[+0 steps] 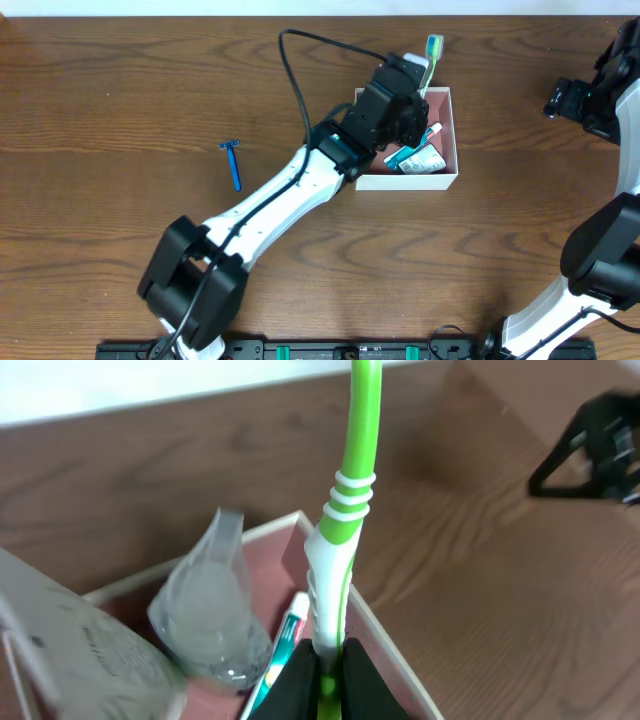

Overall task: Pack container
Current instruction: 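Lower the toothbrush into the box and open the left gripper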

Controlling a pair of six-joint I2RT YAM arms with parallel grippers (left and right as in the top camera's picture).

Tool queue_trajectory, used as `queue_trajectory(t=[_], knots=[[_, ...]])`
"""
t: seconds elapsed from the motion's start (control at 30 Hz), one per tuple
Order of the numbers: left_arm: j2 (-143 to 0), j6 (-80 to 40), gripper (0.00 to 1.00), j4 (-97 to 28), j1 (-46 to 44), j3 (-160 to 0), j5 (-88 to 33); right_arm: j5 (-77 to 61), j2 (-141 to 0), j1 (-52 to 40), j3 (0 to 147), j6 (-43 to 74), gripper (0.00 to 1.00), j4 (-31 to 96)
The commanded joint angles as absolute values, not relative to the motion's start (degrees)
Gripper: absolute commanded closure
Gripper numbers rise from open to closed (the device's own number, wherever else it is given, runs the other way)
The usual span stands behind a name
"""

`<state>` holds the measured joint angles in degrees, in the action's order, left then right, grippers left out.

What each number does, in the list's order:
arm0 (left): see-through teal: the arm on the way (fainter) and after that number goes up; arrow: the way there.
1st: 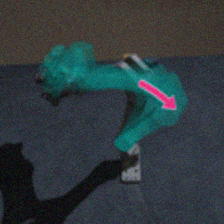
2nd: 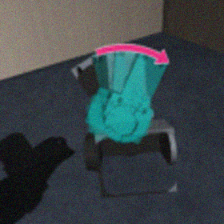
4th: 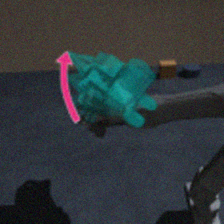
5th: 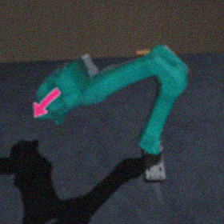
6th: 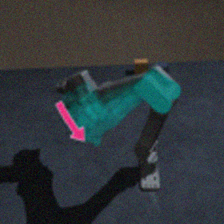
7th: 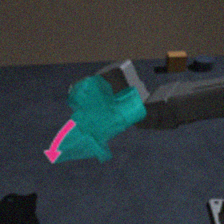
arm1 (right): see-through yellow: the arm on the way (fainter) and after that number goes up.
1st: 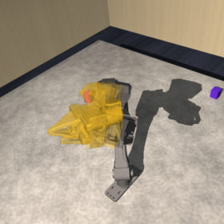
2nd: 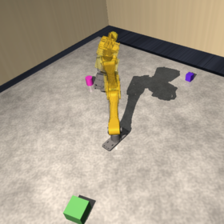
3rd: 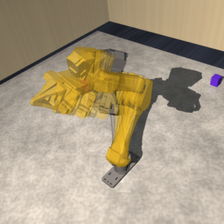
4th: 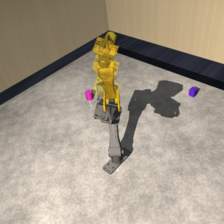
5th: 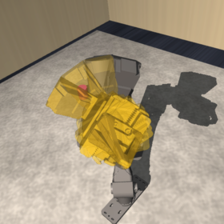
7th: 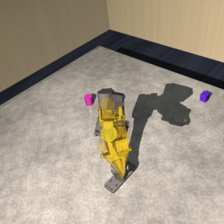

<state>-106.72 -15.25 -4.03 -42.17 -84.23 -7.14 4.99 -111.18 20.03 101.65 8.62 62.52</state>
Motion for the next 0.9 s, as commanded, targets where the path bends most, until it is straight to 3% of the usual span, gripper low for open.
queue_trajectory(t=[0.0,0.63,0.67,0.8,0.87], knots=[[-108.12,-15.14,0.92,-3.53,-42.24,-84.25,-7.03,5.78,-111.68,20.36,101.45,9.39,0.01,62.54],[-112.2,-9.87,0.83,-3.81,-42.19,-84.25,-6.85,5.78,-111.68,20.34,101.45,9.39,0.01,62.54],[-112.2,-9.87,0.77,-3.81,-42.19,-84.25,-6.85,5.78,-111.68,20.36,101.45,9.39,0.01,62.54],[-111.11,-9.89,0.7,-3.97,-42.19,-84.25,-6.9,5.78,-111.68,20.34,101.45,9.39,0.01,62.54],[-108.95,-9.89,0.59,-5.02,-42.19,-84.25,-6.94,5.78,-111.68,20.36,101.45,9.39,0.01,62.54]])
